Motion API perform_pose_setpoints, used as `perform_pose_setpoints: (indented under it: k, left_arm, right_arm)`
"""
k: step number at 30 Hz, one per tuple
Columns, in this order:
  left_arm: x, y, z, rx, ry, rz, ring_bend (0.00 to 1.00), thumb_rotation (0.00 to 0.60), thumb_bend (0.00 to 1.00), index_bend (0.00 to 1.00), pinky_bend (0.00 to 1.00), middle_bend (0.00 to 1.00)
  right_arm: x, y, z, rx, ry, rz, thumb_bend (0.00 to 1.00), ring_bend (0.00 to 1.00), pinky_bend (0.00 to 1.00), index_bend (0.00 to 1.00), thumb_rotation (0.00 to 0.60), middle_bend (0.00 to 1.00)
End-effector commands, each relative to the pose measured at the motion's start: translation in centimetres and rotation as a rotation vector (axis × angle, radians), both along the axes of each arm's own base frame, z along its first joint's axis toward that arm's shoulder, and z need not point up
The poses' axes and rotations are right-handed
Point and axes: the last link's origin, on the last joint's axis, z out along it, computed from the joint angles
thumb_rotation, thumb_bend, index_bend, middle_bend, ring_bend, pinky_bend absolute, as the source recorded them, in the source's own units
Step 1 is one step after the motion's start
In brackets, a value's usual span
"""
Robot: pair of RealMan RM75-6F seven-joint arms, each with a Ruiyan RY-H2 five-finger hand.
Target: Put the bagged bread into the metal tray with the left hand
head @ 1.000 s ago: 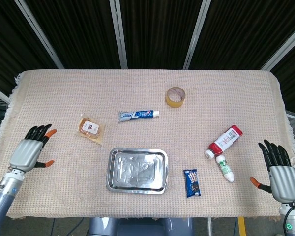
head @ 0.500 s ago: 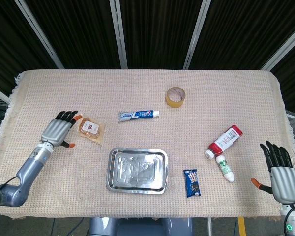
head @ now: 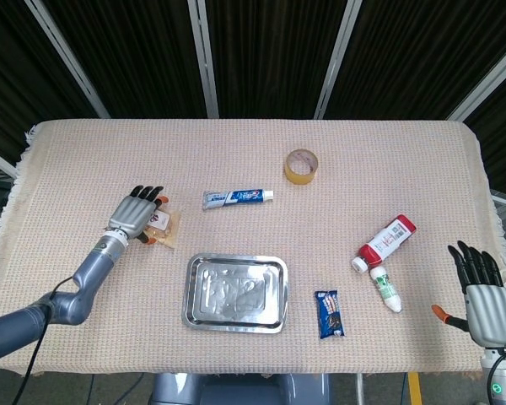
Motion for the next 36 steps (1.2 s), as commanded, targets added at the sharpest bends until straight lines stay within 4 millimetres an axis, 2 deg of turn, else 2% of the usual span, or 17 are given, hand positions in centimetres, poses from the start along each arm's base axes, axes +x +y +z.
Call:
perform_pose_setpoints:
  k: [1, 2, 4, 6, 11, 17, 20, 25, 33, 34, 36]
  left_arm:
    - [0.6, 0.4, -0.8, 0.013, 0.004, -0.011, 0.21, 0.6, 0.32, 0.34, 0.4, 0.07]
    - [0.9, 0.4, -1.0, 0.018, -0.008, -0.013, 0.3, 0.6, 0.36, 0.4, 0.47, 0.13]
    - [1.2, 0.3, -1.2, 0.033, -0.026, -0.023, 0.39, 0.6, 0.42, 0.47, 0.52, 0.23]
    - [1.3, 0.2, -1.1, 0.062, -0.049, -0.044, 0.44, 0.6, 0.47, 0.53, 0.55, 0.31]
    - [1.4, -0.6, -0.1, 0.132, -0.144, -0.097, 0.46, 0.6, 0.52, 0.58, 0.56, 0.39]
    - [1.9, -2.2, 2.5, 0.203, -0.295, -0.18, 0.45, 0.6, 0.51, 0.58, 0.56, 0.39]
    - [2.8, -3.2, 3.1, 0.203, -0.345, -0.223, 0.45, 0.6, 0.51, 0.57, 0.56, 0.39]
    - [5.7, -6.0, 2.0, 0.107, -0.388, -0.326, 0.44, 0.6, 0.52, 0.57, 0.56, 0.39]
    - [10.1, -10.0, -1.9, -0.066, -0.4, -0.451, 0.43, 0.6, 0.51, 0.55, 0.56, 0.38]
    - [10.3, -10.3, -2.2, -0.078, -0.397, -0.461, 0.42, 0.6, 0.5, 0.55, 0.56, 0.37]
    - [10.9, -10.9, -3.1, -0.105, -0.394, -0.477, 0.38, 0.6, 0.42, 0.51, 0.54, 0.34]
  right_arm:
    - [0.0, 0.0, 0.0, -0.002, -0.001, -0.002, 0.0, 0.0, 0.0, 0.0, 0.6, 0.0]
    - [-0.1, 0.1, 0.0, -0.004, -0.002, -0.003, 0.0, 0.0, 0.0, 0.0, 0.6, 0.0]
    - [-0.1, 0.2, 0.1, -0.007, -0.002, -0.004, 0.0, 0.0, 0.0, 0.0, 0.6, 0.0]
    - [-0.2, 0.2, 0.2, -0.01, 0.0, -0.006, 0.0, 0.0, 0.0, 0.0, 0.6, 0.0]
    - [-0.3, 0.2, 0.3, -0.012, -0.001, -0.007, 0.0, 0.0, 0.0, 0.0, 0.6, 0.0]
    - [-0.4, 0.2, 0.2, -0.009, -0.003, -0.003, 0.0, 0.0, 0.0, 0.0, 0.6, 0.0]
    - [-0.4, 0.1, 0.2, -0.007, -0.003, 0.0, 0.0, 0.0, 0.0, 0.0, 0.6, 0.0]
    - [-0.1, 0.0, 0.0, 0.001, -0.016, 0.013, 0.0, 0.0, 0.0, 0.0, 0.6, 0.0]
    - [-0.3, 0.1, 0.2, 0.0, -0.021, 0.012, 0.0, 0.0, 0.0, 0.0, 0.6, 0.0]
    - [-0.3, 0.1, 0.2, -0.001, -0.022, 0.011, 0.0, 0.0, 0.0, 0.0, 0.6, 0.0]
    - [-0.4, 0.3, 0.3, -0.001, -0.029, 0.008, 0.0, 0.0, 0.0, 0.0, 0.6, 0.0]
